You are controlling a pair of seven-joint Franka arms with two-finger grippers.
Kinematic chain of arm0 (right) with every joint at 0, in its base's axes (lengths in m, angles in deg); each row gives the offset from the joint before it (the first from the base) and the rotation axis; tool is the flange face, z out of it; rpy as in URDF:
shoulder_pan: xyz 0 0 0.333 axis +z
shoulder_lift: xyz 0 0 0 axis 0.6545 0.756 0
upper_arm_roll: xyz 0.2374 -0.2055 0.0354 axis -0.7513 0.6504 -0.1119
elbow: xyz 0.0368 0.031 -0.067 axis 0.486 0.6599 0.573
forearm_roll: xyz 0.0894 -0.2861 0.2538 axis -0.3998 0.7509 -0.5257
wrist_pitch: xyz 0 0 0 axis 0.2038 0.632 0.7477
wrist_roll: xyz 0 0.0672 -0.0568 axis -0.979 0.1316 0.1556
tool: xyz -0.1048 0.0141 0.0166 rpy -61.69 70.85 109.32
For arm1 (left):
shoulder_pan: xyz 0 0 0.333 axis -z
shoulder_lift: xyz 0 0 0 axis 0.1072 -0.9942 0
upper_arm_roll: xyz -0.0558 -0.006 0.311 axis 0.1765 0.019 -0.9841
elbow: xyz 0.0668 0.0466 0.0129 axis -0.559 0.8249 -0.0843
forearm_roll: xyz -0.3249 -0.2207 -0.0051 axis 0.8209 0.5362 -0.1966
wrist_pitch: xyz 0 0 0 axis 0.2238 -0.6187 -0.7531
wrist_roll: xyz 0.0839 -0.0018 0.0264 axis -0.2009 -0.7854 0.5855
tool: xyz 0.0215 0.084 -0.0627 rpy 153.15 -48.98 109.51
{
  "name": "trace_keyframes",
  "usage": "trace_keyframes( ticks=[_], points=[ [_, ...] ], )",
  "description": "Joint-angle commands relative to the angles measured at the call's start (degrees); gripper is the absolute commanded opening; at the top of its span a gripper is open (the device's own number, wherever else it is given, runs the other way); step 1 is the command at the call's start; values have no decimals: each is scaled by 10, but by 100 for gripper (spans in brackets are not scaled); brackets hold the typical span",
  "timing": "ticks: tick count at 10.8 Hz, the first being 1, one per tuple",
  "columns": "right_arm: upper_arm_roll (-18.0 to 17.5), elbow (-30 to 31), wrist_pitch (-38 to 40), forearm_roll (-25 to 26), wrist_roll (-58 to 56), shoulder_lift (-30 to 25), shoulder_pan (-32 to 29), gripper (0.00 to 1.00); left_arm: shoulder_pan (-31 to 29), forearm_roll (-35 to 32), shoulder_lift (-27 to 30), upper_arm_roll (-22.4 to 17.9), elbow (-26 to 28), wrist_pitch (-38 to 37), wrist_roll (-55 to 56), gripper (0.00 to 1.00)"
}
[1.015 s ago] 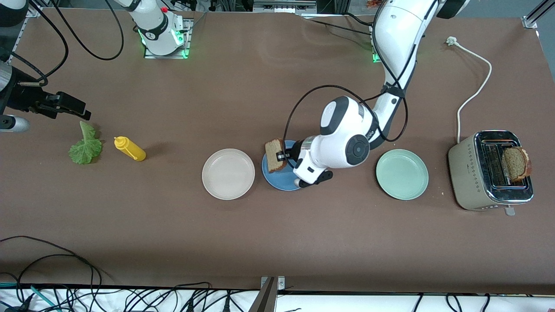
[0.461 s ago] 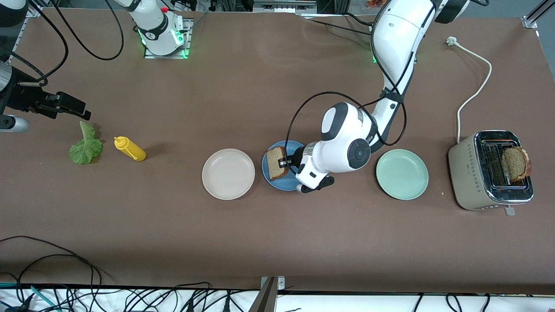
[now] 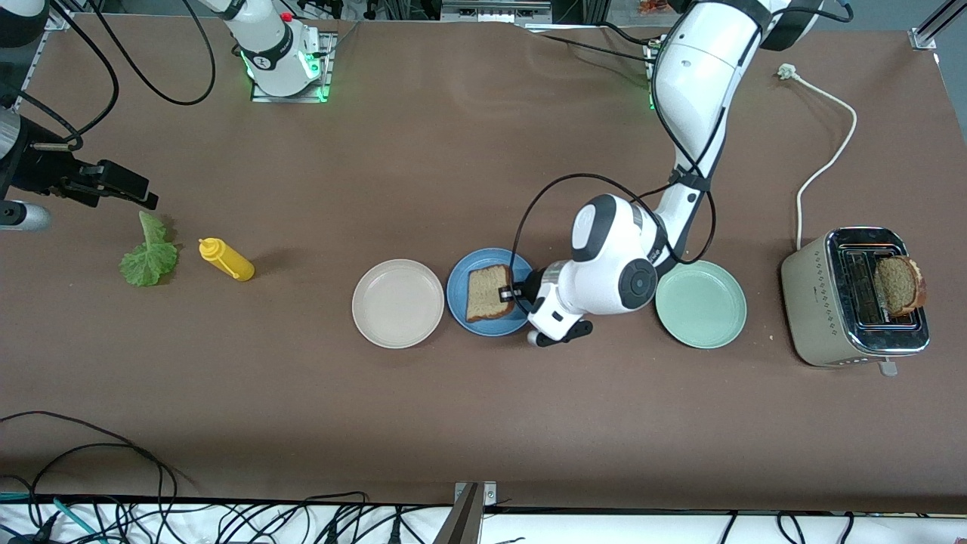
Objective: Make sandwich in blue plate with both arms
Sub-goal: 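Lower the bread onto the blue plate and open the left gripper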
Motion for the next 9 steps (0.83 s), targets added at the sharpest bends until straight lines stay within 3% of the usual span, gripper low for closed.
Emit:
trace_keyframes(
  ticks=[1, 2, 3, 7, 9],
  points=[
    [0, 5, 4, -5, -14, -6, -4, 100, -18, 17, -18, 1, -9, 9, -26, 48],
    [0, 5, 4, -5, -14, -6, -4, 100, -19, 17, -19, 0, -7, 15, -26, 69],
    [0, 5, 4, -5, -14, -6, -4, 100, -19, 12, -18, 0, -6, 16, -27, 100],
    [0, 5, 4, -5, -14, -6, -4, 100, -19, 12, -30, 0, 0, 50, -26, 100],
    [0, 5, 4, -5, -14, -6, -4, 100, -30, 8, -32, 1, 28, 72, -28, 100]
  ],
)
